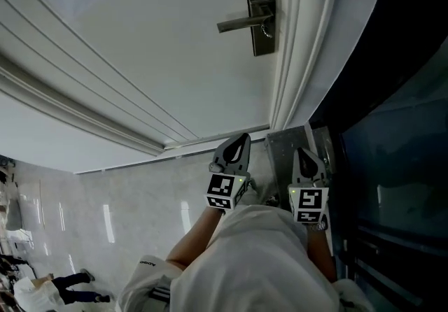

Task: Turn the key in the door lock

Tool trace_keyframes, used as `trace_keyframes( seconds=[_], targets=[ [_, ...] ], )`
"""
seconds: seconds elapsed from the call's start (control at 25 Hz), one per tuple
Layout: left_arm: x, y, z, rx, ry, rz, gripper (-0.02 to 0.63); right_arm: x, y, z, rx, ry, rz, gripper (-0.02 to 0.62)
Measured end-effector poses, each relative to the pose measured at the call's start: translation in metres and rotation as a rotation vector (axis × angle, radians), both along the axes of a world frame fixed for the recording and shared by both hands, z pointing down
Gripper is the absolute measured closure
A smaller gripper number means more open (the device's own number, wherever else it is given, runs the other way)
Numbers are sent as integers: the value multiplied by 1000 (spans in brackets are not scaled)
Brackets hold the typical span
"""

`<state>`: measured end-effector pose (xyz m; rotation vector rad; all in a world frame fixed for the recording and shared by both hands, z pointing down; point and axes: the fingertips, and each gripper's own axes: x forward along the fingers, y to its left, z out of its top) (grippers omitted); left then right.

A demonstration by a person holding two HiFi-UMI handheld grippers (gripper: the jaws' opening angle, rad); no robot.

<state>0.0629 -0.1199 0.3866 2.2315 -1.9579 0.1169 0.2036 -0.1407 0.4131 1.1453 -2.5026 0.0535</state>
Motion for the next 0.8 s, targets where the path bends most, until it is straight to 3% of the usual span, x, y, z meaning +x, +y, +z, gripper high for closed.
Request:
trace_keyframes(
  seconds=[0.56, 0.8],
  targets=[
    [-71, -57, -14, 65, 76, -25, 598, -85, -57, -29, 37, -34, 20, 594],
    [-90, -60, -12, 73, 92, -34, 598, -105, -59, -39, 142, 28, 9, 594]
  ],
)
